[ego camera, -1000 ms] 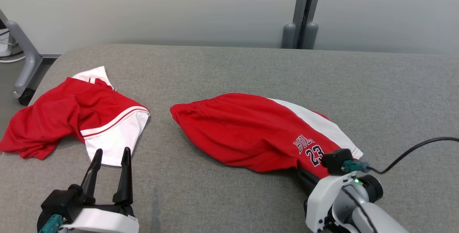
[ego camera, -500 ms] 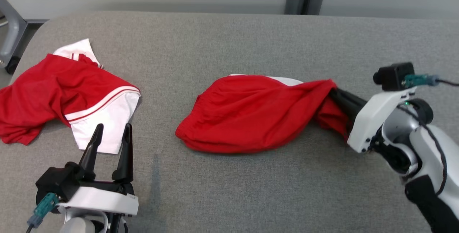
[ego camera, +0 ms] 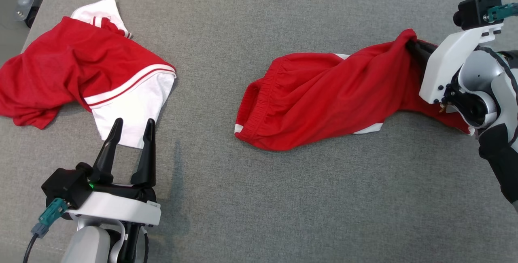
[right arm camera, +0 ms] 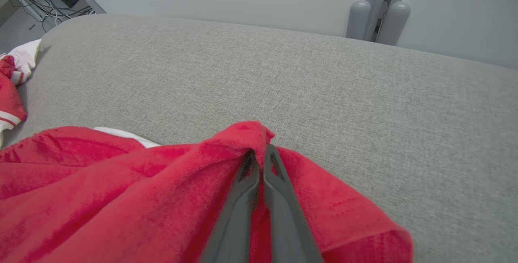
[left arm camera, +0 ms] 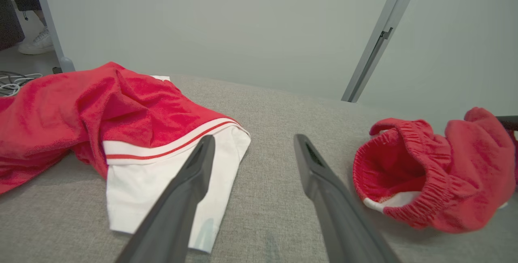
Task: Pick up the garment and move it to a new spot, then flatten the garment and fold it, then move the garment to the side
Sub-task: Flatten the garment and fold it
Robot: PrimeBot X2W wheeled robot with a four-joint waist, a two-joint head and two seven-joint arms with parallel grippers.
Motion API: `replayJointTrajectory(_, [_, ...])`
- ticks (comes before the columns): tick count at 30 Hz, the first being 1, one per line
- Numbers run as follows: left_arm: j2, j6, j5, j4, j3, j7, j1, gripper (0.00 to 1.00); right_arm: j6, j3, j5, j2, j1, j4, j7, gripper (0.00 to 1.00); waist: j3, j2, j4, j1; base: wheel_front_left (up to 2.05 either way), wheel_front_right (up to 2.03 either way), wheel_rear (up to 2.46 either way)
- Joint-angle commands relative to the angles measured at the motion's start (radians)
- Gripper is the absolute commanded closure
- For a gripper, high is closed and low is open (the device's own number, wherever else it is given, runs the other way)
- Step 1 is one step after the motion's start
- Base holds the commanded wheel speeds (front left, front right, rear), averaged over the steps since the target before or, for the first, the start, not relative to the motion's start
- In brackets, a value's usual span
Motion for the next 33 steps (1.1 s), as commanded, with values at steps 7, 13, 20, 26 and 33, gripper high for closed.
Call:
replayJointTrajectory(7, [0.009,-0.002,0.012,0.010,0.000,-0.005,-0.003,0.00,0.000,0.035,-0.010,0.029,-0.020,0.088,-0.229,0.00,-0.049,0.0000,-0.024,0.0000,0.00,0.00,0.00])
replayJointTrajectory(13, [0.010,-0.002,0.029,0.016,0.005,-0.005,0.037,0.00,0.000,0.110,0.022,0.003,0.089,0.029,-0.431,0.00,-0.133,0.0000,-0.080,0.0000,0.00,0.00,0.00])
replayJointTrajectory(20, [0.002,-0.002,0.051,0.021,0.002,-0.005,0.080,0.00,0.000,0.129,0.039,-0.022,0.274,-0.036,-0.561,0.00,-0.215,0.0000,-0.135,0.0000,0.00,0.00,0.00])
replayJointTrajectory(26, [-0.001,-0.002,0.059,0.024,-0.005,-0.005,0.099,0.00,0.000,0.109,0.032,-0.013,0.405,-0.069,-0.523,0.00,-0.238,0.0000,-0.142,0.0000,0.00,0.00,0.00])
replayJointTrajectory(33, [0.003,-0.002,0.058,0.030,-0.016,-0.005,0.098,0.00,0.000,0.116,0.011,0.007,0.416,-0.099,-0.469,0.00,-0.242,0.0000,-0.127,0.0000,0.00,0.00,0.00])
